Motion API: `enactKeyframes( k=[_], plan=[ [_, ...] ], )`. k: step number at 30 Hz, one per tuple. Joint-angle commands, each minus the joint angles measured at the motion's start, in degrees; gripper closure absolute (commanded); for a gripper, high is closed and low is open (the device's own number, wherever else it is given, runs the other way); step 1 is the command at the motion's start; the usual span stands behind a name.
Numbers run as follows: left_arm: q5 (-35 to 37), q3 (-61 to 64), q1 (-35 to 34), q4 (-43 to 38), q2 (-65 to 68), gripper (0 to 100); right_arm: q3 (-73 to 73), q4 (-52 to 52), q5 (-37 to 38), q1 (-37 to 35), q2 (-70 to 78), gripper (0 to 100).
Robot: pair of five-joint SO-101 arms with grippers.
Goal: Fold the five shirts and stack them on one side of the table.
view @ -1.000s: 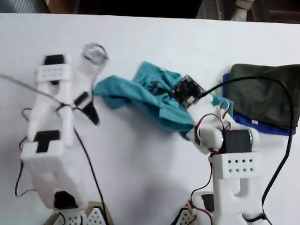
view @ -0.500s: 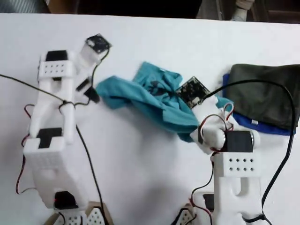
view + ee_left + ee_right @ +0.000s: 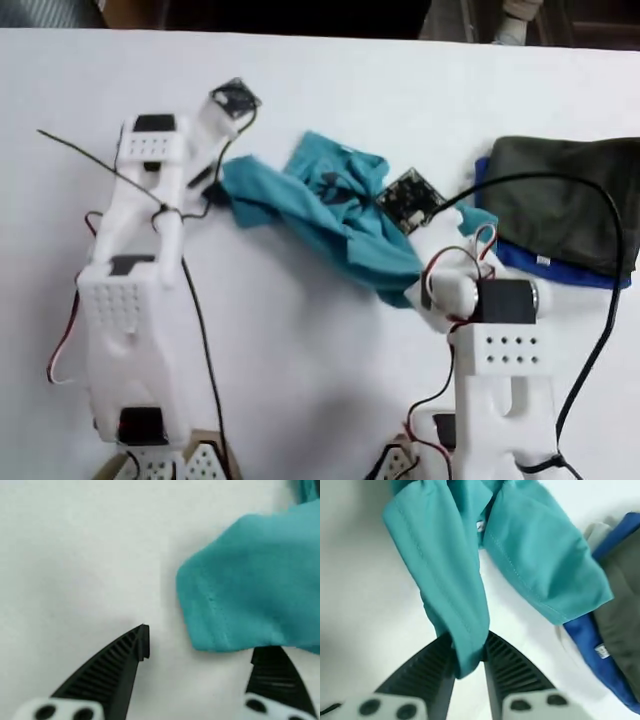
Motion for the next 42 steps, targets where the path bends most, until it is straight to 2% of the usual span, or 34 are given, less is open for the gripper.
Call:
enactKeyframes(
  k=[1,4,7,14,17,24,32,36,42],
  plan=[
    [-0.53,-7.16,0.44,1.49,2.37,75,1.05,-0.92,0.00,0.48,-1.98,97.7],
    [-0.26,-10.95,0.97,4.13,5.71,79,1.32,-0.92,0.00,0.48,-1.98,97.7],
    [-0.18,-14.99,1.23,7.65,7.30,79,1.32,-0.92,0.00,0.48,-1.98,97.7],
    [1.23,-29.32,1.93,21.80,7.91,79,1.32,-0.92,0.00,0.48,-1.98,97.7],
    [8.00,-31.87,2.20,23.12,8.00,79,1.32,-1.01,0.00,0.48,-1.98,97.7],
    [30.86,-28.09,3.34,24.88,8.00,79,1.14,-1.01,0.00,0.48,-1.98,97.7],
    [42.11,-29.32,3.60,29.54,6.59,79,1.32,-1.01,0.00,0.48,-1.98,97.7],
    [43.16,-34.86,3.96,34.11,5.10,79,1.32,-1.01,0.00,0.48,-1.98,97.7],
    [34.99,-40.40,3.96,35.08,5.19,79,1.14,-1.01,0.00,0.31,-1.98,97.7]
  ],
)
